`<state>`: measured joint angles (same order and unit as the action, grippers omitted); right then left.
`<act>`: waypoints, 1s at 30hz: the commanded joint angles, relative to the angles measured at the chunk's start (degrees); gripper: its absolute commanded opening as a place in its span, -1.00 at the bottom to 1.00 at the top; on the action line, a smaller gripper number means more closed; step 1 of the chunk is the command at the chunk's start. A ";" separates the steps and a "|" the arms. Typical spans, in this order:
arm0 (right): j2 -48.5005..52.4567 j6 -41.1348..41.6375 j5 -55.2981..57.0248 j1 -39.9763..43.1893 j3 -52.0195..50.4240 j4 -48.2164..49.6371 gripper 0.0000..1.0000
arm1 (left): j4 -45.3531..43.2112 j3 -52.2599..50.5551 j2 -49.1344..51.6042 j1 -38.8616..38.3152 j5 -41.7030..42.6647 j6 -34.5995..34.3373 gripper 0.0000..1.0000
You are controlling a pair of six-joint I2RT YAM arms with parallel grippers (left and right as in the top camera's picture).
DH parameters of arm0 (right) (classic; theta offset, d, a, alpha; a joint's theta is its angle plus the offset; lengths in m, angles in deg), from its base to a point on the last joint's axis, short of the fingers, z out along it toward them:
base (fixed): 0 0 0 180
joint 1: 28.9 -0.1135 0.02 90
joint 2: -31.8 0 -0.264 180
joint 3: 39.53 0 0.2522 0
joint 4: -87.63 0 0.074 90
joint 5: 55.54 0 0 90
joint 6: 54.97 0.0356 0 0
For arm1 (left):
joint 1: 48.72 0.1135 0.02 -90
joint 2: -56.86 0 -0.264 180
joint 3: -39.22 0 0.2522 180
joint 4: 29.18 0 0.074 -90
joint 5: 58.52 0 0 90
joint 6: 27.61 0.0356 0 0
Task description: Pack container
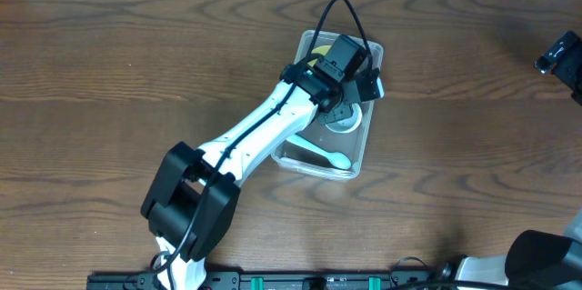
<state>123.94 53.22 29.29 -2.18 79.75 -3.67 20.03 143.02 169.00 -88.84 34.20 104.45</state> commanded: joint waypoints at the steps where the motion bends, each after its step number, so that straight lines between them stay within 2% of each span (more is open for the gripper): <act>1: -0.52 -0.68 0.02 0.22 0.02 -0.07 0.99 | -0.59 1.07 0.76 -0.20 0.02 0.31 -0.84; 7: -0.52 -0.68 0.02 0.22 0.02 -0.07 0.98 | -2.36 1.73 0.72 -0.20 -0.57 0.42 -0.88; 11: -0.52 -0.68 0.02 0.22 0.00 -0.07 0.99 | -2.21 1.70 0.74 -0.20 0.85 2.91 -0.88; 17: -0.52 -0.68 0.02 0.22 0.02 -0.07 0.99 | 3.78 1.70 0.74 -0.04 0.92 7.50 -0.88; 30: -0.52 -0.68 0.02 0.22 0.00 -0.07 0.98 | 11.52 1.73 0.72 0.83 -0.07 10.01 -0.88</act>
<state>123.94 53.22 29.29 -2.18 79.75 -3.67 29.78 144.75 169.02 -87.90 34.05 112.58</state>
